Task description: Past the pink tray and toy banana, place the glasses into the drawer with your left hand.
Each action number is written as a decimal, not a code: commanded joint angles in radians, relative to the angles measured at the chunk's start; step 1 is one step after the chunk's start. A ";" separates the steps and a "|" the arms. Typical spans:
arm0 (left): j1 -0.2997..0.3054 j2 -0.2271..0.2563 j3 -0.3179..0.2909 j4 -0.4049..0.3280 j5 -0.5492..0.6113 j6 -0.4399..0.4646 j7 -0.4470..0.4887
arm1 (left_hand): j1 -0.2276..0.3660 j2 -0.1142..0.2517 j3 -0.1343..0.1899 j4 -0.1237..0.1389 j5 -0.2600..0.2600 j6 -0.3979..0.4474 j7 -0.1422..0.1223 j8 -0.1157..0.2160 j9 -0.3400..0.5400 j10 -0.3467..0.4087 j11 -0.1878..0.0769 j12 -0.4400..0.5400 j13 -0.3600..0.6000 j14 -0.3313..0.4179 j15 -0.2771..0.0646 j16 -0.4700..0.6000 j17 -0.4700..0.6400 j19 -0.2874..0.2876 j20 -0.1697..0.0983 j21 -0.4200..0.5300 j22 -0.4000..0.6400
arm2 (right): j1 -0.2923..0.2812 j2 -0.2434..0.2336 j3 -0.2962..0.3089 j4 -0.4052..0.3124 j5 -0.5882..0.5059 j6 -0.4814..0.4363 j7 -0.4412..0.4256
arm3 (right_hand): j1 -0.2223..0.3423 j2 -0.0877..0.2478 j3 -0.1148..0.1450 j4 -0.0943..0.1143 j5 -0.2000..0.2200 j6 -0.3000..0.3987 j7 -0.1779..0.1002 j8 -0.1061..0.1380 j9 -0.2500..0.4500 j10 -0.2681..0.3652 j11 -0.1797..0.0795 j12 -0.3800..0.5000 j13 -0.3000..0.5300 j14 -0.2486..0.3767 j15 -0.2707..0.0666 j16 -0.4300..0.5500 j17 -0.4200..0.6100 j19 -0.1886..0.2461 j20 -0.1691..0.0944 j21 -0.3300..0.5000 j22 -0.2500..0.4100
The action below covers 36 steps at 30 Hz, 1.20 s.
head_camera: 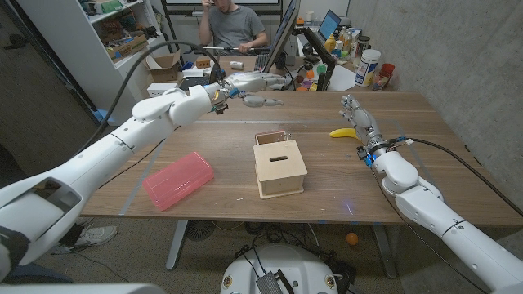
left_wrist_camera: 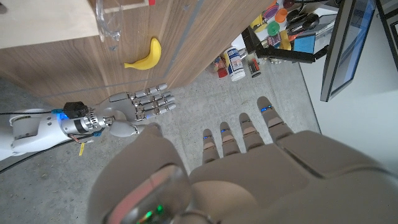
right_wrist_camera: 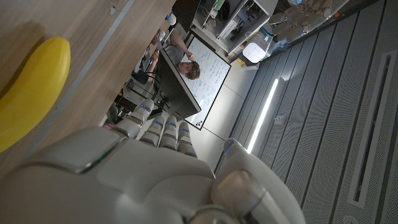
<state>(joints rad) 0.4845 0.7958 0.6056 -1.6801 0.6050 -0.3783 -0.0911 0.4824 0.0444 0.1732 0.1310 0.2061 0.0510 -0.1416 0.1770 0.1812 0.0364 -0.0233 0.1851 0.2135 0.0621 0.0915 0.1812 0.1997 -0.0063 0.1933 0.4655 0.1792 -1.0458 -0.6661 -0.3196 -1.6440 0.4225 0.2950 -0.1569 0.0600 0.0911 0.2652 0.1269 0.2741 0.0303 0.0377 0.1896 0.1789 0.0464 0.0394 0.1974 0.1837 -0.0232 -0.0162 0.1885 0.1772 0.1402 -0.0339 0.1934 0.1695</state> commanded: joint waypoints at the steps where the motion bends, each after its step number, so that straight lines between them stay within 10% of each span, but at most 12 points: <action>1: 0.027 0.015 -0.033 -0.014 -0.027 0.004 0.048 | -0.018 0.002 -0.009 0.004 -0.006 -0.021 -0.007 -0.004 -0.001 -0.014 0.000 0.004 -0.003 -0.025 0.002 -0.002 0.001 -0.019 0.005 -0.012 0.004 | -0.001 0.000 -0.002 -0.009 -0.006 -0.005 -0.006 | 0.007 0.011 0.000 -0.003 0.004 0.006 0.002 -0.001 0.002 0.009 -0.001 -0.003 0.005 0.007 0.001 -0.002 0.002 -0.003 -0.029 0.001 0.003; 36: 0.111 0.058 -0.146 -0.056 -0.112 -0.002 0.158 | -0.105 0.016 -0.042 0.012 -0.004 -0.100 -0.036 -0.001 -0.006 -0.105 -0.014 0.002 -0.023 -0.188 0.002 -0.008 -0.013 -0.140 0.002 -0.105 0.002 | -0.024 0.007 -0.008 -0.072 -0.036 -0.042 -0.057 | 0.007 0.010 -0.001 -0.003 0.004 0.007 0.002 0.000 0.002 0.010 -0.001 -0.003 0.005 0.007 0.000 -0.002 0.002 -0.003 -0.029 0.001 0.003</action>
<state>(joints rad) 0.5687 0.8435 0.4959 -1.7332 0.5286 -0.3708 0.0386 0.3907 0.0572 0.1399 0.1396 0.1992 -0.0450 -0.1771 0.1770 0.1720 -0.0599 -0.0375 0.1850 0.1904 -0.1161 0.0904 0.1735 0.1858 -0.1367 0.1912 0.3656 0.1791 -1.0615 -0.6607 -0.3258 -1.6944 0.3997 0.2694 -0.1926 0.0600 0.0911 0.2651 0.1269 0.2741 0.0304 0.0376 0.1896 0.1789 0.0518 0.0340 0.1974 0.1837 -0.0232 -0.0162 0.1885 0.1772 0.1402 -0.0339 0.1934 0.1695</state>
